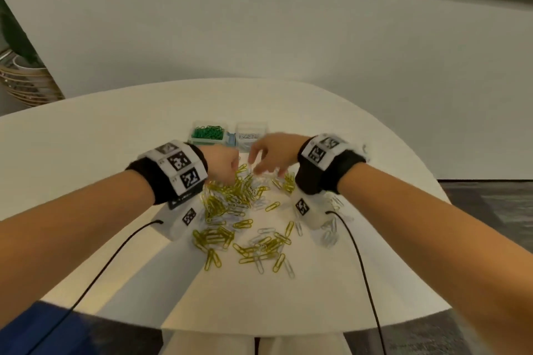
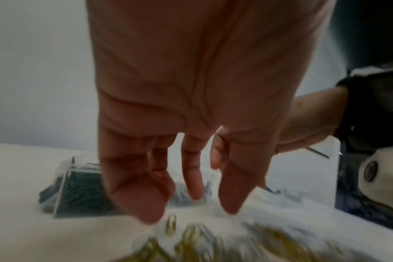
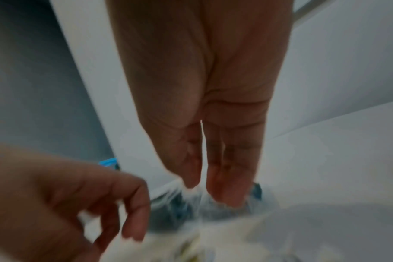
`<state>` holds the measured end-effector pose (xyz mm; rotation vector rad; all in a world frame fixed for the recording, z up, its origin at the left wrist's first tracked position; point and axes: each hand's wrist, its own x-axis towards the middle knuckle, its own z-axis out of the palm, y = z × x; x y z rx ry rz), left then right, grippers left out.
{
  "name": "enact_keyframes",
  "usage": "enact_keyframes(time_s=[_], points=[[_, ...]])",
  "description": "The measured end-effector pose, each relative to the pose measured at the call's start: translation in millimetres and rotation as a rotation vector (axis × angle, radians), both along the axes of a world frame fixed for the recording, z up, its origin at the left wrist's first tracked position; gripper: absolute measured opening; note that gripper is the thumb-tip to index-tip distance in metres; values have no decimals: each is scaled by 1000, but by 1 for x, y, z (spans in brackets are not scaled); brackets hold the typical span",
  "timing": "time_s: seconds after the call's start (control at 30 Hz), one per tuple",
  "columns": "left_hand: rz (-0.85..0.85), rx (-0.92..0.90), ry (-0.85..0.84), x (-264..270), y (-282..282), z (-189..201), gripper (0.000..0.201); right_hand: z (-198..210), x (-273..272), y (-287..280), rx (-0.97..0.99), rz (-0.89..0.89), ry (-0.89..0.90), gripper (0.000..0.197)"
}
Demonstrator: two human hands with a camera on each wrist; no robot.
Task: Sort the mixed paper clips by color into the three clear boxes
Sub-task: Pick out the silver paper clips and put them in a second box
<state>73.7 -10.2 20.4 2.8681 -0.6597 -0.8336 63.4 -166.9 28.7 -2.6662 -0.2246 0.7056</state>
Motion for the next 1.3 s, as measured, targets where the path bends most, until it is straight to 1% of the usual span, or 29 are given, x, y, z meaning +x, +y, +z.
enact_keyframes(time_s=[0.03,0.07,0.1,0.13,0.17,0.2,0.27,0.3,0.37,0.4,0.47,0.5,0.53,0.57,0.6,0.67,0.7,0.73,0.77,0.8,0.87,0.9,0.93,0.97,1.03,1.1,1.17,1.23,1.3], points=[[-12,30,-15,-9,-2,-8,39,-8,-11,9,-94,69,-11,44],[-17,53,-31,-17,-3,-17,45,-18,-19,17,-156,111,-62,50],[-12,68,-59,-24,-4,-26,50,-30,-24,22,-187,117,-118,53],[7,74,-94,-28,-4,-34,51,-40,-27,25,-187,95,-165,54],[33,66,-126,-31,-3,-41,47,-48,-30,26,-164,63,-195,50],[53,47,-149,-32,1,-47,42,-53,-33,24,-132,38,-216,42],[76,-3,-152,-32,11,-50,30,-54,-40,13,-114,11,-225,24],[83,-38,-144,-31,18,-50,25,-53,-45,5,-101,-8,-222,20],[115,-105,-151,-28,32,-48,16,-51,-52,-13,0,-110,-238,16],[142,-129,-159,-26,38,-48,16,-48,-55,-22,74,-182,-247,16],[181,-125,-168,-28,43,-47,22,-40,-61,-38,242,-316,-239,17],[174,-113,-189,-31,41,-45,28,-35,-65,-46,312,-367,-228,16],[152,-116,-222,-36,37,-43,32,-30,-69,-52,348,-412,-209,16],[119,-142,-252,-42,31,-40,34,-25,-75,-59,313,-444,-186,18],[73,-179,-260,-49,22,-37,35,-22,-80,-67,197,-450,-154,23],[-56,-212,-207,-64,1,-31,40,-24,-92,-79,-136,-380,-24,49],[-118,-213,-166,-69,-10,-30,44,-28,-98,-83,-208,-357,40,60],[-168,-214,-127,-72,-21,-29,48,-34,-102,-84,-188,-357,68,65],[-212,-212,-108,-74,-32,-30,52,-40,-105,-84,-118,-368,50,63],[-251,-200,-107,-74,-43,-33,57,-46,-108,-82,-56,-365,-10,54],[-320,-146,-111,-78,-62,-37,64,-54,-113,-76,-14,-343,-151,33],[-345,-112,-115,-80,-71,-40,64,-55,-115,-73,-10,-332,-198,26],[-357,-79,-132,-82,-76,-43,60,-56,-116,-72,-9,-316,-217,21],[-354,-59,-156,-84,-79,-45,51,-56,-118,-74,-12,-297,-206,17],[-309,-71,-199,-81,-75,-49,29,-54,-122,-86,-18,-293,-149,13],[-263,-84,-218,-73,-62,-53,15,-53,-125,-106,16,-354,-159,19],[-210,-104,-229,-63,-48,-54,11,-53,-129,-124,161,-441,-195,27],[-150,-122,-228,-56,-41,-54,10,-51,-133,-137,310,-522,-196,28],[-119,-119,-245,-56,-41,-51,11,-48,-136,-144,335,-558,-198,26]])
